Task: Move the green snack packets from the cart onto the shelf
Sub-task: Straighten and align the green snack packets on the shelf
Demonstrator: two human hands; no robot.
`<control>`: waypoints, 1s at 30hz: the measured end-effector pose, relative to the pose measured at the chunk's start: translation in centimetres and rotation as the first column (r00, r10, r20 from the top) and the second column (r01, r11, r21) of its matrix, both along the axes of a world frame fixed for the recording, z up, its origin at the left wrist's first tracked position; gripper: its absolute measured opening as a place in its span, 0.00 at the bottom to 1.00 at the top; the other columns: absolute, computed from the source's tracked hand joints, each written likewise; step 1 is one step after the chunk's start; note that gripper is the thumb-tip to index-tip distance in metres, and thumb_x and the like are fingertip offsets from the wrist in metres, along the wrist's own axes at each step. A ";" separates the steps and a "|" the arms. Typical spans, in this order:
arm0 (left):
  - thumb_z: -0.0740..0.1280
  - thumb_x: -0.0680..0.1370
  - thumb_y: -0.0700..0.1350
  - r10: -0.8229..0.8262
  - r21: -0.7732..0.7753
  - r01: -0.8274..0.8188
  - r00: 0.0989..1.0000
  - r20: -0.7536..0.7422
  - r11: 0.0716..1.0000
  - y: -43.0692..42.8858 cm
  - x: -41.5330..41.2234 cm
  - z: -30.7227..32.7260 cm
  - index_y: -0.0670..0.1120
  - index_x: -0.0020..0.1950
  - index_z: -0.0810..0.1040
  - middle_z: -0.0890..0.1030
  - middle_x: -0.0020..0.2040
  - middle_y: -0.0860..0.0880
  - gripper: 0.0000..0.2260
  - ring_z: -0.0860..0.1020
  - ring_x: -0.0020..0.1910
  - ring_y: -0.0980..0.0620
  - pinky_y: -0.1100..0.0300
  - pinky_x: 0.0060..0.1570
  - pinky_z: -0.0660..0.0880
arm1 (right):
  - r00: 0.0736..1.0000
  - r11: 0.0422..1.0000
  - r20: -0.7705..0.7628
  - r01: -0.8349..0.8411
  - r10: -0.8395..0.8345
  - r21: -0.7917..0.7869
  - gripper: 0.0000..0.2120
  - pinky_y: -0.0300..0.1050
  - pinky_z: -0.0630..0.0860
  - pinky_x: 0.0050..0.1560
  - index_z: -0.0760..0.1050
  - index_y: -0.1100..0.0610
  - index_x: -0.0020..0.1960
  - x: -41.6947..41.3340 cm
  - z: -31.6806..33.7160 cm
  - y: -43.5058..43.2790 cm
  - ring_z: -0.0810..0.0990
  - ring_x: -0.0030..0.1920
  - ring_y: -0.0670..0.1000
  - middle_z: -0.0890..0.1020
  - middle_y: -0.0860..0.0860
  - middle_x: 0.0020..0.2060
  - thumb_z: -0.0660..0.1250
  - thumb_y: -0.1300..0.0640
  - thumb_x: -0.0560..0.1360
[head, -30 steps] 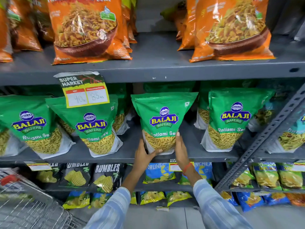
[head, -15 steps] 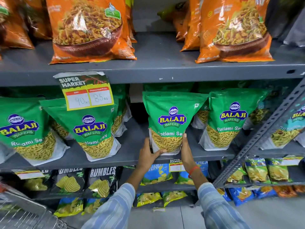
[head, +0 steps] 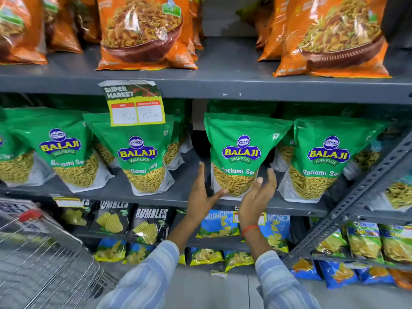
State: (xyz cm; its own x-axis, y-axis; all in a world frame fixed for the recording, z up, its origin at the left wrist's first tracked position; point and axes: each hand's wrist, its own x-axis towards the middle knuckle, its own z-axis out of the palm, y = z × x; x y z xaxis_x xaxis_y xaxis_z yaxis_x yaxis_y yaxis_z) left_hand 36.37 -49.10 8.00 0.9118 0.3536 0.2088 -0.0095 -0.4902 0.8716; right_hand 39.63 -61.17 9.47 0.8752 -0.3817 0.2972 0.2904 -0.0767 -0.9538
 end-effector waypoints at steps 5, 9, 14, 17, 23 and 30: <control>0.55 0.77 0.60 0.282 0.382 -0.375 0.919 0.277 0.845 1.9 -3.1 2.4 0.47 0.75 0.42 0.47 0.78 0.46 0.35 0.46 0.77 0.54 0.54 0.76 0.50 | 0.957 0.979 0.252 -0.099 0.143 -0.177 0.20 0.44 0.54 0.75 0.62 0.59 0.70 -2.7 2.2 3.7 0.58 0.75 0.51 0.61 0.51 0.72 0.49 0.53 0.80; 0.50 0.73 0.68 0.491 0.382 -0.530 0.848 0.202 0.757 6.6 -4.9 2.4 0.40 0.75 0.39 0.42 0.77 0.42 0.43 0.41 0.77 0.49 0.54 0.75 0.41 | 0.931 0.958 0.260 -0.212 0.258 -0.192 0.22 0.44 0.57 0.75 0.62 0.59 0.70 -3.5 1.7 7.4 0.59 0.74 0.52 0.62 0.53 0.73 0.49 0.49 0.80; 0.51 0.62 0.78 0.409 0.099 -0.410 0.912 0.026 0.907 14.7 -6.3 -0.6 0.41 0.75 0.38 0.43 0.78 0.45 0.56 0.45 0.77 0.51 0.54 0.77 0.50 | 0.831 0.814 -0.116 -0.556 0.543 -0.170 0.27 0.42 0.53 0.75 0.53 0.57 0.75 -3.9 -0.9 13.8 0.56 0.76 0.51 0.60 0.48 0.74 0.56 0.51 0.79; 0.57 0.55 0.80 0.222 -0.132 -0.226 0.974 -0.045 0.965 18.0 -6.7 -1.4 0.42 0.75 0.45 0.56 0.74 0.52 0.62 0.60 0.71 0.57 0.68 0.66 0.62 | 0.711 0.711 -0.313 -0.690 0.630 -0.138 0.30 0.46 0.48 0.77 0.47 0.55 0.76 -3.7 -1.8 17.3 0.51 0.77 0.50 0.53 0.46 0.76 0.55 0.49 0.79; 0.71 0.57 0.69 0.048 -0.190 -0.092 0.974 -0.223 0.977 22.8 -5.7 -2.9 0.49 0.69 0.62 0.75 0.66 0.47 0.47 0.74 0.63 0.47 0.53 0.57 0.73 | 0.700 0.734 -0.421 -0.670 0.576 -0.109 0.41 0.58 0.63 0.73 0.64 0.48 0.70 -3.2 -4.2 19.7 0.68 0.71 0.50 0.71 0.50 0.70 0.55 0.24 0.65; 0.74 0.68 0.52 -0.059 -0.195 0.026 0.984 -0.168 0.981 22.9 -5.1 -3.1 0.51 0.68 0.63 0.75 0.60 0.55 0.33 0.74 0.58 0.57 0.72 0.49 0.73 | 0.819 0.816 -0.306 -0.550 0.485 -0.179 0.26 0.54 0.71 0.66 0.69 0.44 0.62 -4.6 -4.2 19.2 0.74 0.64 0.47 0.77 0.50 0.61 0.58 0.31 0.70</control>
